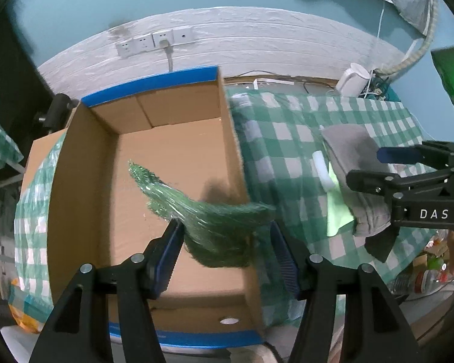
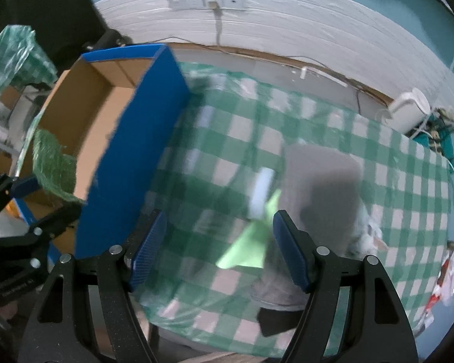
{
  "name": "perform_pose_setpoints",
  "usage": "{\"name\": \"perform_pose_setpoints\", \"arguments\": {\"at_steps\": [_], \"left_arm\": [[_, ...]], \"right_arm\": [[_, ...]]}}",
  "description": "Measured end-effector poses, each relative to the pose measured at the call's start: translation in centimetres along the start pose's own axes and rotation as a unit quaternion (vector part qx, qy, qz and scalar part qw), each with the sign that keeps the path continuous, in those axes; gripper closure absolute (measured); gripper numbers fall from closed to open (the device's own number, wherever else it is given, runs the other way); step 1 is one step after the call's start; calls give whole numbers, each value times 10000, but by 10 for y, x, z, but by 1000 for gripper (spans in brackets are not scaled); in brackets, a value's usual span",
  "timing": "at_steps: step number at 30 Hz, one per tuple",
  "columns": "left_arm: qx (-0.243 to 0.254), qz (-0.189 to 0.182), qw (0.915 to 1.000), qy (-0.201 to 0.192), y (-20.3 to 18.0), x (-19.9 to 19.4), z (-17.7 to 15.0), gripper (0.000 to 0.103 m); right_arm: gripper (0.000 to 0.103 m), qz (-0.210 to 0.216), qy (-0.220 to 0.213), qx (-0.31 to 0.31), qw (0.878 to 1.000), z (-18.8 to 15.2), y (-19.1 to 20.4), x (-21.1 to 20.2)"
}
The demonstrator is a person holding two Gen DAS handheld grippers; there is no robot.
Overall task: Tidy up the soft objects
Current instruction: 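Return both tools to the table and grasp the grey towel with the right gripper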
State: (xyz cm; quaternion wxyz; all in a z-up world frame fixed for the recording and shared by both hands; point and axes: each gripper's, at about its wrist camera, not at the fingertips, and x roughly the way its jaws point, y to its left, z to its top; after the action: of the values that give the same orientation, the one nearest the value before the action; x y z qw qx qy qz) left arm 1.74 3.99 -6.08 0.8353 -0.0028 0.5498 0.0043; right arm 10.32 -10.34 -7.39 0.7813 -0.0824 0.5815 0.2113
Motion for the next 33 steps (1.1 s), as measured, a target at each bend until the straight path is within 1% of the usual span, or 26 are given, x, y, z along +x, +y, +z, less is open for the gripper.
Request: {"name": "perform_pose_setpoints", "arguments": {"at_steps": [5,11,16,21,25,29,33], "left_arm": [[-2,9,10000,-20,-14,-1,7,37],[115,31,9999,-64,-30,0,9,35],[199,26,9998,7,-42,6,10,30],[302,42,9995,67,-57,11,11,30],[416,-31,9991,91,-68,16,13,30],[522,-88,9983,228,-80,28,12,30],[605,-148,9969,477,-90,47,7,30]], "right_arm": [[29,-102,6,247,9996,-10,-31,-3],[28,-173,41,533,9984,-21,-60,-1],[28,-232,137,645,9976,-29,-73,8],[27,-293,272,730,9965,-34,-81,21],[27,-329,355,868,9950,-38,-90,32],[27,-279,453,992,9936,-42,-96,42],[27,-273,505,1033,9930,-46,-98,51]]}}
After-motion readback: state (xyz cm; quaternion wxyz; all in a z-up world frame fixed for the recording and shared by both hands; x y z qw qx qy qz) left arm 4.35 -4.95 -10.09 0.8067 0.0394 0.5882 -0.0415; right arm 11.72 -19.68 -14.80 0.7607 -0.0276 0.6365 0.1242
